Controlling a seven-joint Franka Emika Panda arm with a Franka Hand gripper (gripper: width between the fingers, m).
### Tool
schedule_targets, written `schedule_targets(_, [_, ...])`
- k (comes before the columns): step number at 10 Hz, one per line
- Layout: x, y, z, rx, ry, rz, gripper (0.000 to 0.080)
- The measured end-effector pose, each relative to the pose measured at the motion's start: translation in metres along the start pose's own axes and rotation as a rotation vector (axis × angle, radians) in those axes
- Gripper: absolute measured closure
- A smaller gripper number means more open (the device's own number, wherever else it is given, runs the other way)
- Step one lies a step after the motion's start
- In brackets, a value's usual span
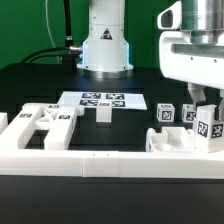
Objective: Assemble chair
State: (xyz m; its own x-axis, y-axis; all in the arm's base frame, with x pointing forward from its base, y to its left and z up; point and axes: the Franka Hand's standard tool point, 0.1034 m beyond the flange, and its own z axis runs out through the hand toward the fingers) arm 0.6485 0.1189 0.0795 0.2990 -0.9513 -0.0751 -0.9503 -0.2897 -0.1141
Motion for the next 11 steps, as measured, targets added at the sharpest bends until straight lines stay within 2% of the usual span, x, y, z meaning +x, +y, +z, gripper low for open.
schedule_targets(2, [0.0015, 0.0002, -0.0002, -0.004, -0.023, 0.137, 0.0512])
schedule_targets(4, [0.0018, 0.0001, 0.0005, -0.003, -0.021, 0.114, 0.0512])
schedule_targets(6, [-0.0011, 0.0017, 0.0019, -0.028, -0.031, -0.002, 0.0229])
schedule_targets(7, [-0.0033, 0.0000, 0.0006, -0.032, -0.024, -0.086, 0.0229])
schedule_targets(8, [-0.0022, 0.0004, 0.0011, -0.030, -0.026, -0.179, 0.0165])
schedule_targets(11, [-0.0014, 0.0007, 0.0011, -0.031, -0.025, -0.407, 0.0150])
